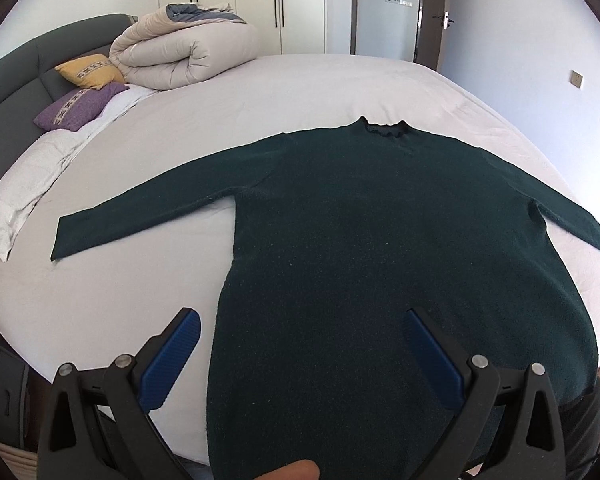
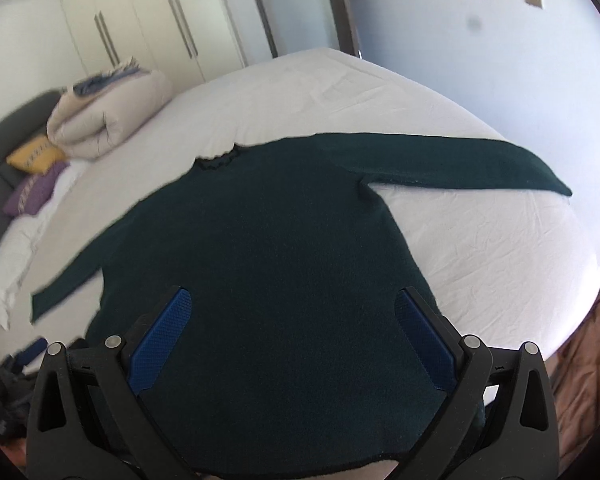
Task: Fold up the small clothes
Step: 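Grasp the sweater sleeve cuff with the right gripper and lift it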
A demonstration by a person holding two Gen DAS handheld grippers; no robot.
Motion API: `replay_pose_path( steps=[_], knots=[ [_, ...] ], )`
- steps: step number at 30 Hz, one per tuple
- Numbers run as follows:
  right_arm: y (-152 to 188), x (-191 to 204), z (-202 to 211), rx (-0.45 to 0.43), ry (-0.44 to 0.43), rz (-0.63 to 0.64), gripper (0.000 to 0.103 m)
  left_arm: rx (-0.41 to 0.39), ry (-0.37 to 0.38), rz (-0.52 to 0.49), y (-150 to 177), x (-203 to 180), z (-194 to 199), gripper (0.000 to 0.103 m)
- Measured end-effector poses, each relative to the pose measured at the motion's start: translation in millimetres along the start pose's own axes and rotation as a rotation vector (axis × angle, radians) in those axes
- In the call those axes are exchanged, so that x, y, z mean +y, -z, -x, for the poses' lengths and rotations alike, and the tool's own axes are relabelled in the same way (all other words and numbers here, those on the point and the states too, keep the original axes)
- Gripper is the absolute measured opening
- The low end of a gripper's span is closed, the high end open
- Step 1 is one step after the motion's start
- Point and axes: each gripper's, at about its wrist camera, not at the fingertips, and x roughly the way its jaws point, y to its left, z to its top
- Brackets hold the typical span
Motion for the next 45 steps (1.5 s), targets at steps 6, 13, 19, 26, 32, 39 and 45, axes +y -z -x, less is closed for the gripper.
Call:
replay_pose_path(
  steps=[6, 13, 19, 26, 32, 39, 45],
  knots=[
    [-40, -168, -1, -0.141, -0.060, -0.481, 0.103, 0.041, 0.068, 0.036, -12, -5, -14, 0.103],
    [-54, -326, -28, -0.237, -0.150, -0.904, 0.103, 0.037, 0.270, 0.093, -25, -19, -34, 0.103],
    [-49, -388, -73, -0.207, -0.205, -1.118, 0.103, 0.154, 0.268, 0.056, -30, -37, -59, 0.103],
    [-76, -406, -96, -0.251, -0.175, -1.074, 0.103, 0.196, 0.284, 0.075, -37, -36, -81, 0.103],
    [-95, -431, -108, -0.264, -0.179, -1.118, 0.102, 0.188, 0.354, 0.091, -38, -37, -85, 0.103],
    [-89, -454, -120, -0.277, -0.144, -1.150, 0.066, 0.182, 0.392, 0.105, -40, -39, -87, 0.098],
    [-80, -464, -130, -0.248, -0.130, -1.126, 0.019, 0.170, 0.403, 0.110, -45, -37, -90, 0.096]
  ],
)
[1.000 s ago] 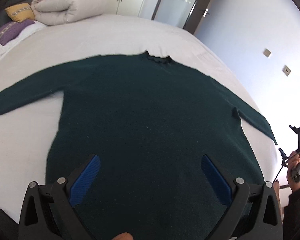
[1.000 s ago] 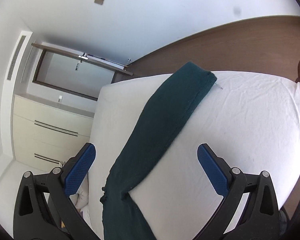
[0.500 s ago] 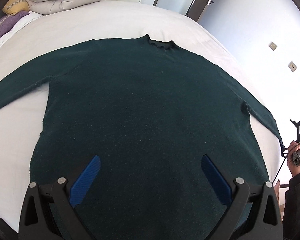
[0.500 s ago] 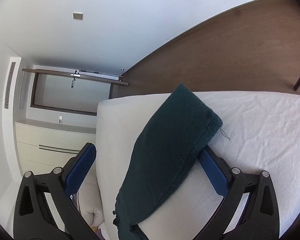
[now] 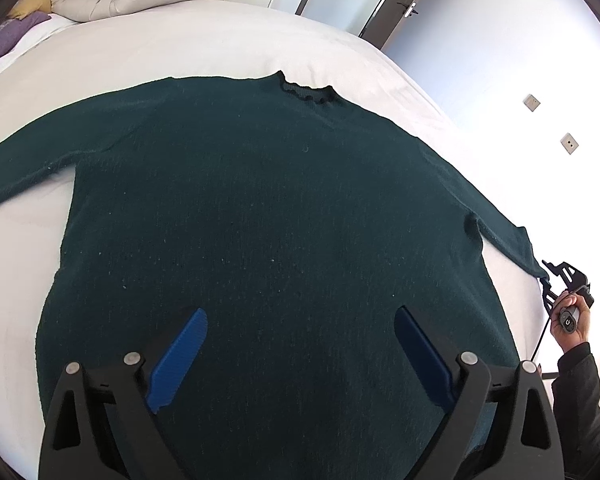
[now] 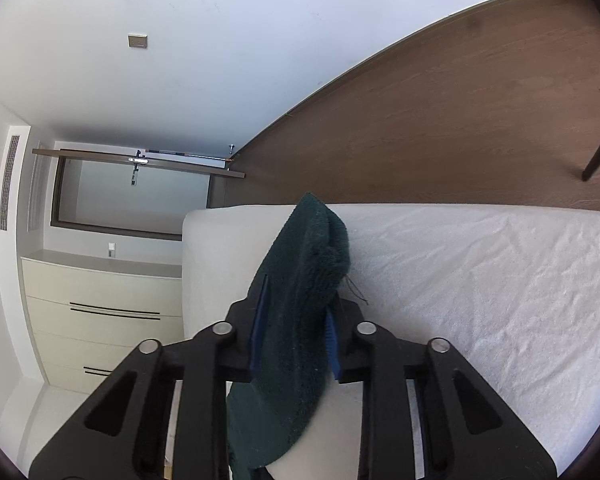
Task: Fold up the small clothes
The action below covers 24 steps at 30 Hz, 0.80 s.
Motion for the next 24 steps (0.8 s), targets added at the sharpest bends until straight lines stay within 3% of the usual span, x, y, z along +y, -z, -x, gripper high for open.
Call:
replay_pose_path(
  steps=[2, 5, 9, 12, 16, 19, 21, 24],
  knots=[
    [-3, 8, -4, -0.002, 0.019, 0.043, 0.009, -0.003, 0.004, 0.006, -4, 2, -1, 0.096],
    [6, 34, 1, -0.015, 0.040, 0.144, 0.008, -0.019, 0.016, 0.016, -12, 6, 1, 0.096],
    [48, 112, 1, -0.015, 0.062, 0.480, 0.007, -0.048, 0.049, 0.036, -28, 11, 4, 0.096],
    [123, 191, -6, -0.003, 0.049, 0.850, 0.007, -0.072, 0.105, 0.071, -45, 16, 4, 0.096],
    [283, 238, -20, 0.095, 0.001, 1.340, 0.007, -0.098, 0.224, 0.126, -73, 21, -1, 0.098],
    [397, 217, -42, 0.193, 0.024, 1.603, 0.007, -0.054, 0.311, 0.162, -91, 25, -21, 0.098],
    [444, 191, -58, 0.239, 0.065, 1.698, 0.007, -0.012, 0.360, 0.181, -98, 26, -36, 0.098],
    [478, 164, -68, 0.271, 0.084, 1.741, 0.007, 0.062, 0.443, 0.223, -103, 27, -62, 0.098]
  ],
)
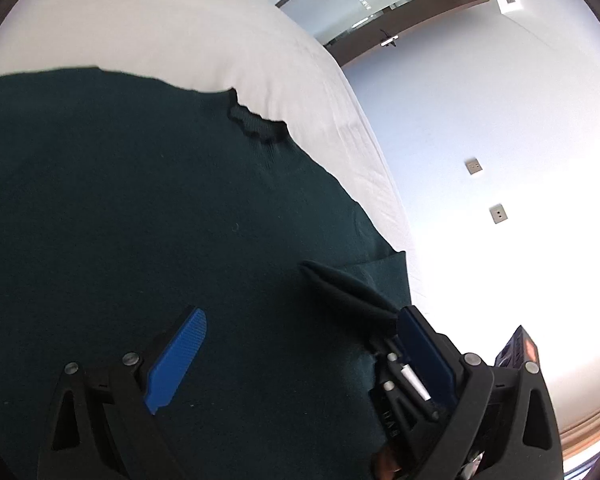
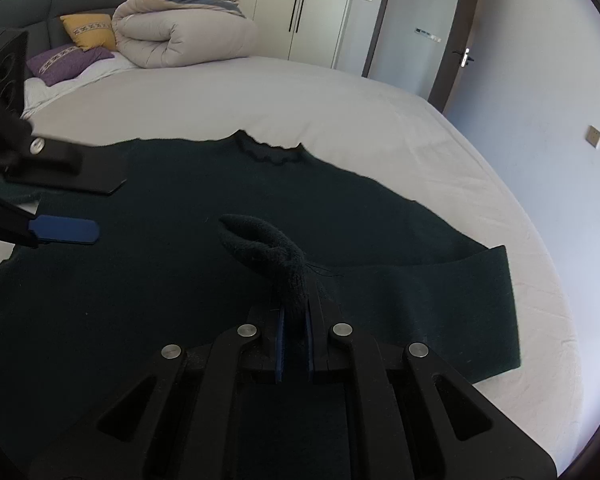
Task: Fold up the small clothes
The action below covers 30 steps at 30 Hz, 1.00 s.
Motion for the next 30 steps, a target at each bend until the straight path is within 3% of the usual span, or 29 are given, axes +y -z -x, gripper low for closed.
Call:
replay_pose_path(
  steps=[6, 7, 11, 13, 14, 16, 17, 19, 21, 25, 30],
  knots=[
    [14, 35, -8, 0.055, -0.061, -0.067, 0.008, 0.128, 0.067, 0.147, -6, 20, -56, 0.099],
    [11, 52, -4, 0.069, -0.077, -0.085, 0.009, 0.132, 0.068, 0.150, -6, 19, -61, 0.099],
    [17, 47, -8, 0.138, -0.138, -0.158, 0.019, 0.157, 0.050, 0.136, -4, 7, -77, 0.095],
    [23, 42, -6, 0.161, -0.185, -0.214, 0.031, 0.193, 0.053, 0.141, 0, 2, -83, 0.084],
    [27, 39, -2, 0.158, -0.204, -0.242, 0.049, 0.211, 0.054, 0.138, 3, 0, -86, 0.081],
    [37, 29, 13, 0.121, -0.223, -0.305, 0.070, 0.240, 0.045, 0.124, 8, -5, -93, 0.068],
    [41, 24, 20, 0.103, -0.233, -0.333, 0.070, 0.248, 0.031, 0.120, 11, -7, -96, 0.062],
    [51, 12, 32, 0.098, -0.264, -0.396, 0.070, 0.253, 0.005, 0.123, 14, -6, -101, 0.030],
    [62, -3, 37, 0.103, -0.315, -0.489, 0.070, 0.254, -0.020, 0.117, 14, -5, -103, 0.006],
    [82, -31, 26, 0.145, -0.353, -0.634, 0.070, 0.219, -0.058, 0.012, 0, -21, -88, 0.008],
    [103, -71, 15, 0.154, -0.391, -0.838, 0.070, 0.112, -0.139, -0.091, -47, -26, -43, 0.008]
  ],
)
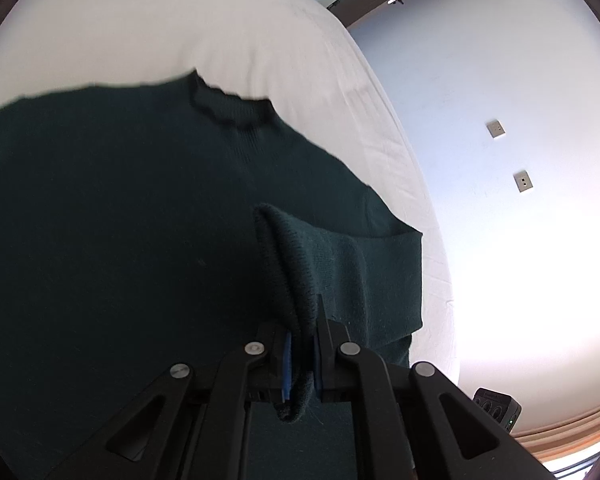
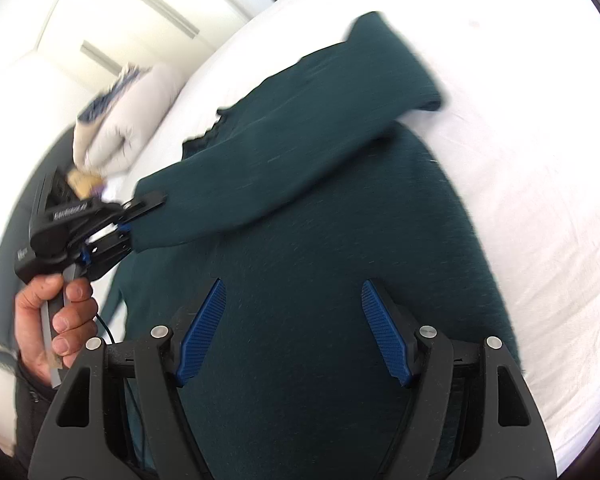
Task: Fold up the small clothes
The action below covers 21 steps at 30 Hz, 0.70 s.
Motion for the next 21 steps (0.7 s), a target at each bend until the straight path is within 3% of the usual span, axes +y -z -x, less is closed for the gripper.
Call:
replay_pose_path(
  steps=[6, 10, 14, 18, 21],
  knots=[
    [2, -22, 13, -0.032, -0.033, -0.075, 0.070, -0.088, -0.179, -0.002, -42, 55, 35, 0.008],
    [8, -19, 25, -0.040, -0.008, -0.058, 0.070, -0.050, -0.195, 0.061, -45, 98, 27, 0.008],
    [8, -17, 28, -0.032, -0.001, -0.051, 0.070, -0.034, -0.217, 0.062, -41, 107, 11, 0.008],
    [-8, -10, 38, -0.038, -0.063, -0.040, 0.070, -0.050, -0.206, 0.052, -34, 103, 8, 0.008],
    [-39, -1, 52, -0.060, -0.125, -0.019, 0.070, -0.053, -0.195, 0.045, -27, 102, 8, 0.008]
  ],
)
